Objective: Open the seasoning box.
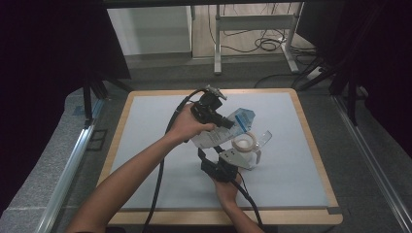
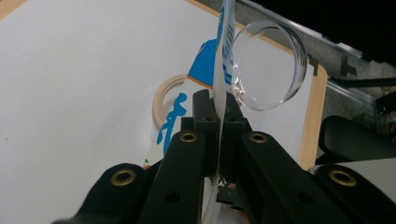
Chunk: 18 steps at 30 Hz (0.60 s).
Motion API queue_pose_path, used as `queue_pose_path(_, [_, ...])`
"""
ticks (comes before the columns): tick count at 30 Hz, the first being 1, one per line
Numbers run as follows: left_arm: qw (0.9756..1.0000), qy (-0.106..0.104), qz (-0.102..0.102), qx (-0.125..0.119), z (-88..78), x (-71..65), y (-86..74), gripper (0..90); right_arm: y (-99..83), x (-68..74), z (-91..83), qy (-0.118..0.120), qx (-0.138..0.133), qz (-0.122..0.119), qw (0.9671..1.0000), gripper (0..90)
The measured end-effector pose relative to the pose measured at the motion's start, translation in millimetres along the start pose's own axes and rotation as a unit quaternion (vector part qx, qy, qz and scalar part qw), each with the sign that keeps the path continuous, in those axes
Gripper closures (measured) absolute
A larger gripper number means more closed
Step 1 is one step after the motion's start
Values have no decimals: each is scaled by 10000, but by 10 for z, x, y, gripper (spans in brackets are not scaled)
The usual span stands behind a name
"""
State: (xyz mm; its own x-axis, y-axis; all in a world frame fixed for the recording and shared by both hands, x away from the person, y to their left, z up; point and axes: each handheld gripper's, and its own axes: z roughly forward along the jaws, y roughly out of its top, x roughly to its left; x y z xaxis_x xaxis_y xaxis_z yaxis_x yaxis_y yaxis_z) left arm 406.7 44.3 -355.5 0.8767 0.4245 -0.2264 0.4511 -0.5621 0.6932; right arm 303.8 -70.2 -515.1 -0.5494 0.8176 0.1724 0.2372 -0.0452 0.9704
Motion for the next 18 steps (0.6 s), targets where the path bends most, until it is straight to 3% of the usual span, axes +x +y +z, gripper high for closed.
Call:
queue_pose_path(7, [9993, -2, -196, -331, -142, 89, -147, 899, -22, 20, 21, 148, 139, -90, 9998, 392])
queue_pose_path(18, [9957, 85, -482, -786, -375, 254, -365, 900, -25, 23, -32, 347, 391, -229, 9984, 377])
